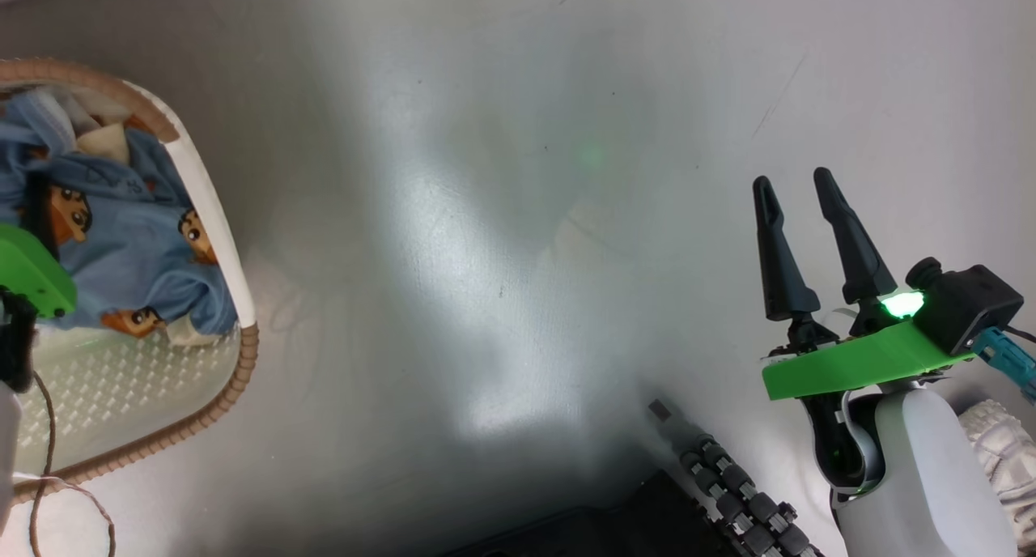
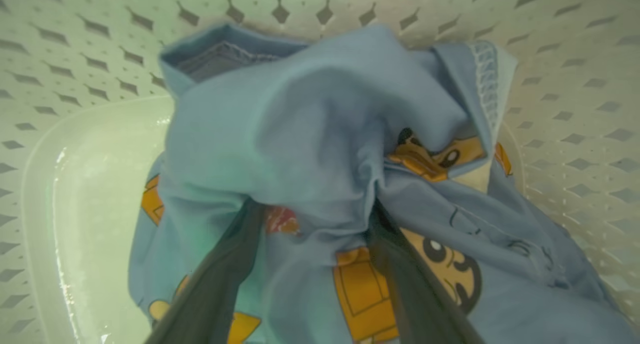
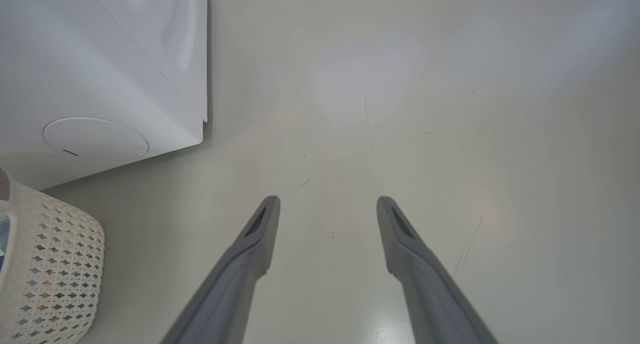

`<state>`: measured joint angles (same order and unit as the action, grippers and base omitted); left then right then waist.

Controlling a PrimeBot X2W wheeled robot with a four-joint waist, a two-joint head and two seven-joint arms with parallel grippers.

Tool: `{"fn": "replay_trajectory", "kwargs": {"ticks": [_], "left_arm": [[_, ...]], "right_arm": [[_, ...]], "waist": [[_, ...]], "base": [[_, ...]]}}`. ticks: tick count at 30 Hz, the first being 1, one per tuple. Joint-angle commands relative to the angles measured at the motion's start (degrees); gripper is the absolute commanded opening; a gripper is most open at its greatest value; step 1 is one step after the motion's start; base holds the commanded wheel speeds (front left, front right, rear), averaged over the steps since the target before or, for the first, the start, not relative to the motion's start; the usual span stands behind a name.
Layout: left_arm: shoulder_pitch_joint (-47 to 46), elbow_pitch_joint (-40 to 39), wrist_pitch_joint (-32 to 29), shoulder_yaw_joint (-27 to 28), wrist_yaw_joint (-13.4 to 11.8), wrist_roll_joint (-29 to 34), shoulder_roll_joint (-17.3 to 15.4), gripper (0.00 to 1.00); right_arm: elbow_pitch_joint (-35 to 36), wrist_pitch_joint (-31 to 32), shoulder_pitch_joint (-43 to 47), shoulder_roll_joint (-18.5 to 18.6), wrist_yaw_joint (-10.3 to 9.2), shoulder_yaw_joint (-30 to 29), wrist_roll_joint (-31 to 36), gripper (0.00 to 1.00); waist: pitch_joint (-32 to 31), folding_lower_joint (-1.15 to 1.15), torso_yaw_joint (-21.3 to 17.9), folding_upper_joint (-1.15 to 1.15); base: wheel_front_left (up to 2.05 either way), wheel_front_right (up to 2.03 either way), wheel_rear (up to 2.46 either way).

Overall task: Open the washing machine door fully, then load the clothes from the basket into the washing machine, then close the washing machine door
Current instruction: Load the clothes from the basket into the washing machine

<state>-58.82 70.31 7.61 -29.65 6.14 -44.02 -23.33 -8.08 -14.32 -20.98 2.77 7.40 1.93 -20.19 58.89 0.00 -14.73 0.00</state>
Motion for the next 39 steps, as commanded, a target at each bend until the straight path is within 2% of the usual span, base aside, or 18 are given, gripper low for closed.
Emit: {"fn": "replay_trajectory", "kwargs": {"ticks": [1, 2, 3, 4, 10, 25, 35, 39], "left_arm": [[0.9, 0.7, -1.2, 0.5, -0.3, 0.4, -2.0, 1.0], [0.6, 1.1, -3.0, 0.0, 0.0, 0.3, -1.6, 0.48], [0.4, 1.2, -3.6, -0.1, 0.1, 0.3, -1.4, 0.21], [0.3, 1.3, -4.0, -0.3, 0.2, 0.2, -1.2, 0.0], [0.7, 1.6, -3.8, -0.9, 0.8, -0.1, -1.0, 0.0], [9.8, -0.6, 6.3, -1.7, 1.3, -1.7, 1.8, 0.0], [15.1, -5.9, 7.4, 0.5, 1.3, -2.0, 3.0, 0.0], [18.5, -10.4, 7.4, 3.7, 0.7, -0.8, 3.3, 0.0]], "right_arm": [[1.0, -0.7, 3.9, 0.1, 0.09, 0.7, 0.3, 1.0], [1.0, -0.7, 3.9, 0.1, 0.09, 0.5, 0.4, 1.0], [1.0, -0.7, 3.8, 0.1, 0.09, 0.5, 0.5, 1.0], [1.1, -0.7, 3.7, 0.1, 0.09, 0.4, 0.6, 1.0], [1.3, -0.7, 2.5, 0.1, 0.09, 0.4, 0.6, 1.0], [0.0, -0.7, 1.5, 0.1, 0.09, -0.5, 2.0, 1.0], [-1.1, -0.7, 2.1, 0.1, 0.09, -0.9, 4.1, 1.0], [-1.6, -0.7, 2.3, 0.1, 0.09, -0.6, 4.4, 1.0]], "waist": [[-0.1, 0.0, 0.1, 0.0], [-0.3, 0.0, 0.2, 0.0], [-0.4, 0.0, 0.3, 0.0], [-0.5, 0.0, 0.3, 0.0], [-1.6, 0.0, 0.3, 0.0], [-13.1, 0.0, 3.2, 0.0], [-19.4, 0.0, 6.1, 0.0], [-21.8, 0.0, 6.8, 0.0]], "base": [[0.0, 0.0, 0.0], [0.0, 0.0, 0.0], [0.0, 0.0, 0.0], [0.0, 0.0, 0.0], [0.0, 0.0, 0.0], [0.0, 0.0, 0.0], [0.0, 0.0, 0.0], [0.0, 0.0, 0.0]]}}
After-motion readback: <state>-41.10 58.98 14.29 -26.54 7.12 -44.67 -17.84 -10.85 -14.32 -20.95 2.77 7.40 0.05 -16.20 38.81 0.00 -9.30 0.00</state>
